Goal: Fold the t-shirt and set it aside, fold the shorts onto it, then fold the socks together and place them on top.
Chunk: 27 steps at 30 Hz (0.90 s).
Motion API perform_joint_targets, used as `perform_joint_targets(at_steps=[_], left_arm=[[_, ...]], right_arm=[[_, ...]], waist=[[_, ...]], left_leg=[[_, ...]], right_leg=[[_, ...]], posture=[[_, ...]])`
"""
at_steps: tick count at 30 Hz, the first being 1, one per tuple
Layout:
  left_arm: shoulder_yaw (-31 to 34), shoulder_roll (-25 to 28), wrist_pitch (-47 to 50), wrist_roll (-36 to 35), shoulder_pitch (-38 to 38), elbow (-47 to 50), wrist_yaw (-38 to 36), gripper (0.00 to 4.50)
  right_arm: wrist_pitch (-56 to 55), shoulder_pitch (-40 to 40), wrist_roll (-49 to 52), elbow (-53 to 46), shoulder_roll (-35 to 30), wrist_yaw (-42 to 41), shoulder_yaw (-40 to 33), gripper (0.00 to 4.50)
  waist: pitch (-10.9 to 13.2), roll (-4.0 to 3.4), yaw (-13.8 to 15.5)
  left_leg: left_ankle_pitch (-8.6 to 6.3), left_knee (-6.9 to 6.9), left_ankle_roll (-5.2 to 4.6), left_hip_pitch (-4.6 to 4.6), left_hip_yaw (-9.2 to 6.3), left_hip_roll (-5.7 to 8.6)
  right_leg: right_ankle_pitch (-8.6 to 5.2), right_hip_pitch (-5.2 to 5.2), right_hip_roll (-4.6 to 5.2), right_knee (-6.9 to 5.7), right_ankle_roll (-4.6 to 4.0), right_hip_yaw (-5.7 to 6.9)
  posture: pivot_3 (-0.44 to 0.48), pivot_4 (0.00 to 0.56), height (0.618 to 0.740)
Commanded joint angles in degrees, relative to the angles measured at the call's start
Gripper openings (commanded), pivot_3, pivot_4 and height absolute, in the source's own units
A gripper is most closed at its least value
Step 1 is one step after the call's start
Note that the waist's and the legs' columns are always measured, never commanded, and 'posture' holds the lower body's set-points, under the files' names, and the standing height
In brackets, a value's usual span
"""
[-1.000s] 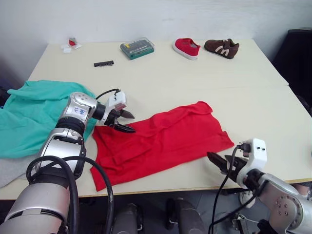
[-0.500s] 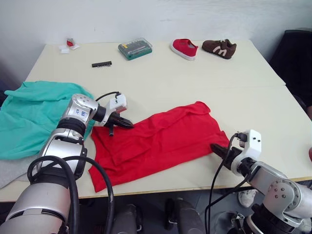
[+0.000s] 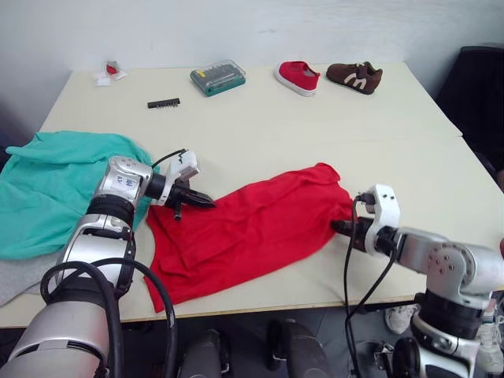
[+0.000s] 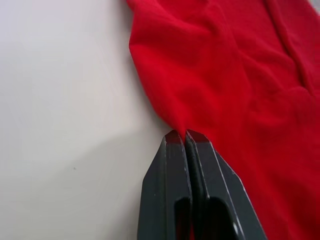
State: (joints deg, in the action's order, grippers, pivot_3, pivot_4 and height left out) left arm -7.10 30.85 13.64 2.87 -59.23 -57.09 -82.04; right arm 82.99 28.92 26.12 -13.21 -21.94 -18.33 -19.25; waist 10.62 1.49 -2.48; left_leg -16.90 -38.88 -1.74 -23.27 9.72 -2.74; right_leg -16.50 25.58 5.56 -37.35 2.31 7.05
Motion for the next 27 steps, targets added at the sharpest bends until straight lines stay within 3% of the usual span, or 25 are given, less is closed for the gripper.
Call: perform_joint_targets(at_steps=[1,8,16,27], left_arm=[[1.4,2.1,8.9,-3.2,6.5,16.0,0.8,0.00],[4.1,5.6,24.9,-9.8,19.9,41.9,5.3,0.00],[9.7,2.4,44.8,-19.0,32.4,66.3,19.1,0.00],[15.3,-4.3,49.7,-25.3,41.4,79.8,35.6,0.00]], right_arm=[[-9.9,5.1,-3.4,10.3,-4.4,-3.0,5.9,0.02],[-25.5,17.4,-10.5,31.8,-8.9,-9.7,17.6,0.02],[-43.3,27.6,-19.7,50.5,-6.6,-18.1,28.6,0.02],[-60.5,38.8,-27.7,73.7,-3.0,-20.2,29.9,0.02]], waist=[[0.0,-0.02,-0.2],[0.1,-0.09,-0.8],[0.1,-0.09,-1.0],[0.1,-0.11,-0.8]], left_leg=[[0.03,0.00,0.05,0.01,0.00,-0.02],[0.16,0.03,0.18,0.10,0.09,-0.04],[0.19,0.03,0.22,0.18,0.13,-0.05],[0.26,0.06,0.34,0.30,0.14,-0.06]], right_leg=[[0.00,0.00,0.00,0.00,0.00,-0.01],[-0.02,0.00,-0.04,-0.08,0.03,-0.16],[-0.02,-0.01,-0.04,-0.12,0.03,-0.30],[-0.01,-0.03,-0.05,-0.21,0.02,-0.40]], posture=[[0.000,0.150,0.740],[0.000,0.150,0.740],[0.000,0.150,0.740],[0.000,0.150,0.740]])
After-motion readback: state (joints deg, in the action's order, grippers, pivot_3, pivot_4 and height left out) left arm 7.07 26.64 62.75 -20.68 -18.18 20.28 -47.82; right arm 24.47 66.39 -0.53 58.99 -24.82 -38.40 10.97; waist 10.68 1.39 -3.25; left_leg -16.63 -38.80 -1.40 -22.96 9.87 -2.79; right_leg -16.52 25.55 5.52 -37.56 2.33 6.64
